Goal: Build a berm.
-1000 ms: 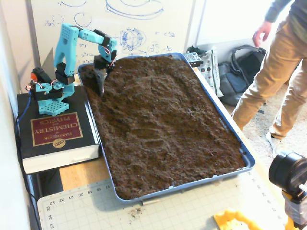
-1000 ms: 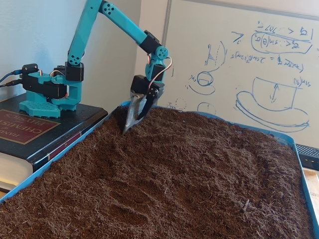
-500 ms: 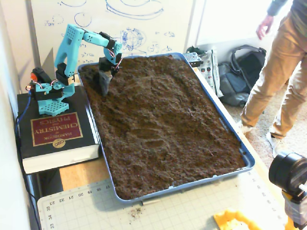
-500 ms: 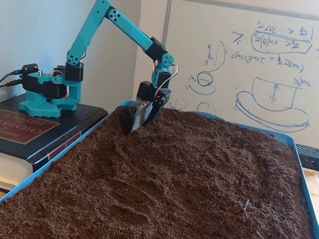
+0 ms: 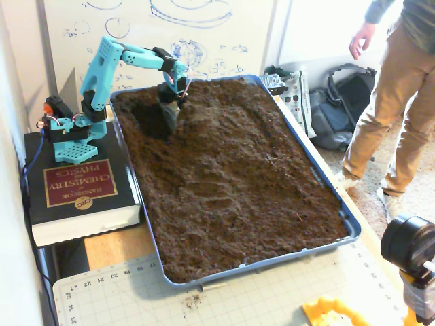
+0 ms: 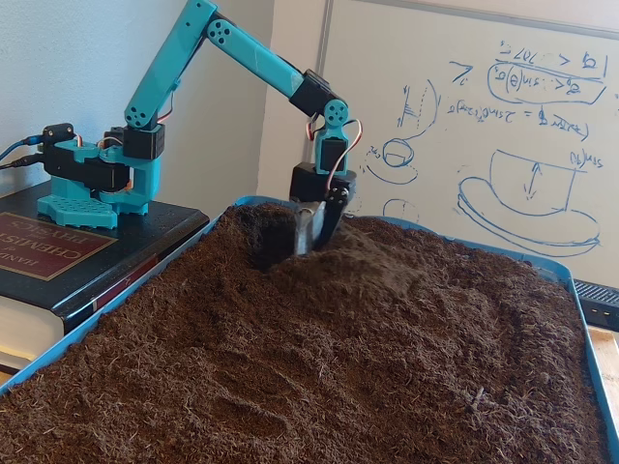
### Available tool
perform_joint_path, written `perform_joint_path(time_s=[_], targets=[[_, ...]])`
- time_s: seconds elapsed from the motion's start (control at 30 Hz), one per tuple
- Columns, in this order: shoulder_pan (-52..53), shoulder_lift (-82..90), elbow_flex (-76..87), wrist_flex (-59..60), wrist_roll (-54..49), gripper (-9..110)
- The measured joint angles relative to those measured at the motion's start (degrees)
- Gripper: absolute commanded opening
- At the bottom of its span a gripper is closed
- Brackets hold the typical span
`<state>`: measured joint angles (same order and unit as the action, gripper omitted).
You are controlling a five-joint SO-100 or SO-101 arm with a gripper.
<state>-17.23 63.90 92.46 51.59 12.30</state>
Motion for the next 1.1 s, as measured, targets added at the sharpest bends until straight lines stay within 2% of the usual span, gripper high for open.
perform_joint_path(time_s=[0.67, 1.1], targets=[[4.4, -0.2, -10.8, -1.3, -1.5, 0], [5.4, 12.1, -10.9, -1.3, -5.7, 0]])
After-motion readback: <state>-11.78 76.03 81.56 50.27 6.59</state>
